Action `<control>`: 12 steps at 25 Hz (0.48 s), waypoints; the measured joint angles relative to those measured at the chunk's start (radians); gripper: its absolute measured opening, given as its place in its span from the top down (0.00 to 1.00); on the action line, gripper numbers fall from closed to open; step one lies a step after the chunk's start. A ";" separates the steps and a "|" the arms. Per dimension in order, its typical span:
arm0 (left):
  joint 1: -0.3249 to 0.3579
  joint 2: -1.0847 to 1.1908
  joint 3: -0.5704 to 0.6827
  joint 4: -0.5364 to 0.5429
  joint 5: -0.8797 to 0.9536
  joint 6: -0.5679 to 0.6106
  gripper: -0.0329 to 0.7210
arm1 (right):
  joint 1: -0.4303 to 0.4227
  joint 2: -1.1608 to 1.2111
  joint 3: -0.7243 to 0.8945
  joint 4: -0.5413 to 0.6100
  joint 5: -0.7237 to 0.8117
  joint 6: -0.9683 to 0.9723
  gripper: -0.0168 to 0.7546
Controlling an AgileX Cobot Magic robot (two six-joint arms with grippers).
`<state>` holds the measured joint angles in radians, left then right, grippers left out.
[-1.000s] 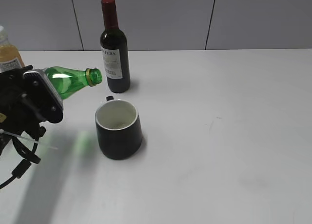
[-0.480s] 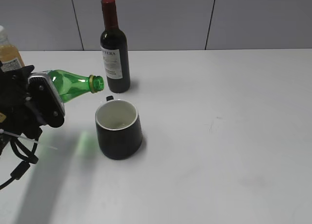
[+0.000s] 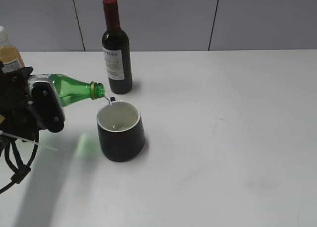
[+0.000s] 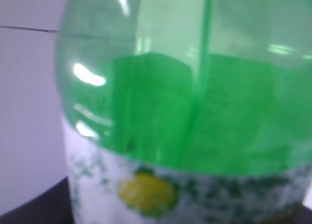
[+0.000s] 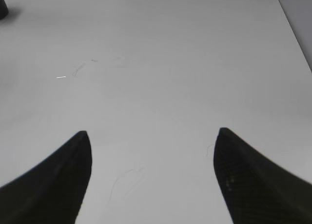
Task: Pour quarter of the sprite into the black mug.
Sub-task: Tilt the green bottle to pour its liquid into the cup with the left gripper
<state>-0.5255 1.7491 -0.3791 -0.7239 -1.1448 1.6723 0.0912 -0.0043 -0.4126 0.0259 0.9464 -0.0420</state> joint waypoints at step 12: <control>0.000 0.000 0.000 -0.010 0.000 0.047 0.34 | 0.000 0.000 0.000 0.000 0.000 0.000 0.21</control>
<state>-0.5255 1.7491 -0.3791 -0.7340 -1.1451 1.7197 0.0912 -0.0043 -0.4126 0.0259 0.9464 -0.0420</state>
